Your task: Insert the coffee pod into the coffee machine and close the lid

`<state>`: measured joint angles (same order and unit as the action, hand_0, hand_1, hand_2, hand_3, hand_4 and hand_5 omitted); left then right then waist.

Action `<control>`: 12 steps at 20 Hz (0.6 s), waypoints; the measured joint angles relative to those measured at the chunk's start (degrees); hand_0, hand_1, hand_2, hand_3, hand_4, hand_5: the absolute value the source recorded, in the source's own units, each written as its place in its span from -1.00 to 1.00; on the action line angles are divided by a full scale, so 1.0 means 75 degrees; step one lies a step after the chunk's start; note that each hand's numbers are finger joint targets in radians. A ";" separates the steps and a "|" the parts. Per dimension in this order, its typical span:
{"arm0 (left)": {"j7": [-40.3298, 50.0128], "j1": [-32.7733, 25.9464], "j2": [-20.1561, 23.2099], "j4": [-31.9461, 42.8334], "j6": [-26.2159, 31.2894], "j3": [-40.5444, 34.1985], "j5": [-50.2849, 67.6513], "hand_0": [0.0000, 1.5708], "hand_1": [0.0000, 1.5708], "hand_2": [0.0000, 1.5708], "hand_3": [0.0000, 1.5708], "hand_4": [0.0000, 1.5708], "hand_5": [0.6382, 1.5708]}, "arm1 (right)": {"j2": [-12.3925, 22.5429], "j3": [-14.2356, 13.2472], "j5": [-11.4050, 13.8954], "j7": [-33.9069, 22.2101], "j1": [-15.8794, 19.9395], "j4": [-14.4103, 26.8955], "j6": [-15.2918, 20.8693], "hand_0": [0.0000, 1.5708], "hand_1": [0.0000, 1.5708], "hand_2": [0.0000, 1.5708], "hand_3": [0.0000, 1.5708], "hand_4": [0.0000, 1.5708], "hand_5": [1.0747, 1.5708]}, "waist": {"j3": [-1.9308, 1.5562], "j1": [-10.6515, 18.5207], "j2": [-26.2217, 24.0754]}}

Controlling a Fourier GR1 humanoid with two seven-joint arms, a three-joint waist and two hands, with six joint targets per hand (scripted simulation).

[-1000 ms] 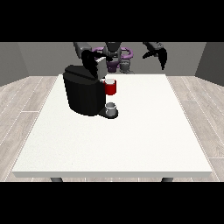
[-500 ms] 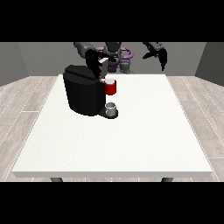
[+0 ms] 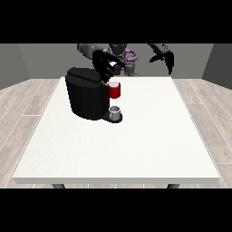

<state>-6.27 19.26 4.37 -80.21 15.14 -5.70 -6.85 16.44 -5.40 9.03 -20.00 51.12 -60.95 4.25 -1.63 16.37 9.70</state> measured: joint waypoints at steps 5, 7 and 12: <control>-0.0077 0.0195 -0.0079 -0.0001 0.0111 0.0182 -0.0009 -1.00 -1.00 -1.00 -1.00 -0.53 1.00 | 0.0354 -0.0114 0.0138 -0.0794 0.0015 -0.0490 -0.0017 -1.00 -1.00 -1.00 -1.00 -0.93 1.00 | -0.0054 0.0372 0.0220; -0.0049 0.0335 -0.0066 0.0012 0.0172 0.0203 0.0018 -1.00 -1.00 -1.00 -1.00 -0.50 1.00 | 0.0532 -0.0198 0.0162 -0.1087 0.0101 -0.0650 -0.0068 -1.00 -1.00 -1.00 -1.00 -1.00 1.00 | -0.0077 0.0547 0.0331; -0.0087 0.0630 -0.0096 0.0058 0.0311 0.0288 0.0078 -1.00 -1.00 -1.00 -1.00 -0.55 1.00 | 0.1030 -0.0352 0.0406 -0.1631 0.0277 -0.0987 -0.0232 -1.00 -1.00 -1.00 -1.00 -1.00 1.00 | -0.0130 0.1014 0.0613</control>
<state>-6.92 23.98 3.65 -79.78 17.47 -3.54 -6.26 24.17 -8.04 12.07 -32.23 53.19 -68.35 2.51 -2.60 23.98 14.30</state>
